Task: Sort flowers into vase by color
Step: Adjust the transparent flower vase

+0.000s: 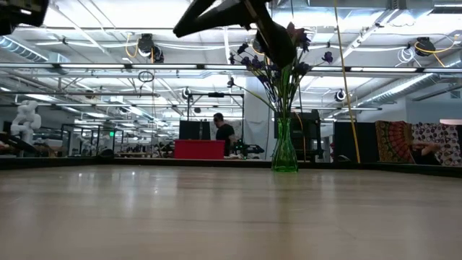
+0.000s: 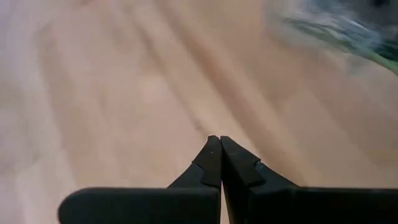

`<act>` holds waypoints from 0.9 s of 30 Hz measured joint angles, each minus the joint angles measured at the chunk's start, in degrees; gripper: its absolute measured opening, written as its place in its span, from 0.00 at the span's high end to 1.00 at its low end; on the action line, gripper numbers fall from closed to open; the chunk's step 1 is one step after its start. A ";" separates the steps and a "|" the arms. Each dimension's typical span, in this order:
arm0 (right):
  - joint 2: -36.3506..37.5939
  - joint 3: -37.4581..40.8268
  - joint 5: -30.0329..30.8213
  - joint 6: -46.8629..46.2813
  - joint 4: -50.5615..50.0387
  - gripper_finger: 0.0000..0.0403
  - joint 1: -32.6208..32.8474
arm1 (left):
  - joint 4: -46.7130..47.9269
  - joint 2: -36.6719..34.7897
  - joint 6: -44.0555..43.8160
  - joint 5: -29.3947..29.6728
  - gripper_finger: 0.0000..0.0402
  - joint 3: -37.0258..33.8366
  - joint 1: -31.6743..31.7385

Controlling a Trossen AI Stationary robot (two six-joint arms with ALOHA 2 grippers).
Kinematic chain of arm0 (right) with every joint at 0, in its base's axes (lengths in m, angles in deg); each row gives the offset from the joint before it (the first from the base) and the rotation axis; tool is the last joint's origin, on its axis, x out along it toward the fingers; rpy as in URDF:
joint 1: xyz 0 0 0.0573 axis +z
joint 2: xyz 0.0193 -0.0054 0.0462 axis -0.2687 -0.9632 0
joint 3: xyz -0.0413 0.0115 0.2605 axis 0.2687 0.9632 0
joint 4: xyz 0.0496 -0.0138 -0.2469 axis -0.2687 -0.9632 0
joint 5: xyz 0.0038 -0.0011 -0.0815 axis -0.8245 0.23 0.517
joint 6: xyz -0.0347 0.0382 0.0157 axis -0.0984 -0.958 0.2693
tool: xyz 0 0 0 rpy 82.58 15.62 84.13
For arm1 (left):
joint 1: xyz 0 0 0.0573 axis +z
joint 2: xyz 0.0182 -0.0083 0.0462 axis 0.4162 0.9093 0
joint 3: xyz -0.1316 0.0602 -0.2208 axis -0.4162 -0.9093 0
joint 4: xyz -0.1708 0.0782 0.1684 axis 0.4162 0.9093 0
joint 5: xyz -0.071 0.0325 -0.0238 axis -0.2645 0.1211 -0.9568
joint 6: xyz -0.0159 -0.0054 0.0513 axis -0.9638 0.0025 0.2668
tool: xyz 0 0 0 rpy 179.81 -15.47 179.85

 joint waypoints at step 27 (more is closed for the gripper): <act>0.00 0.00 -4.63 -7.54 -1.02 1.00 0.00 | 4.67 1.69 -8.19 12.72 1.00 -0.59 10.15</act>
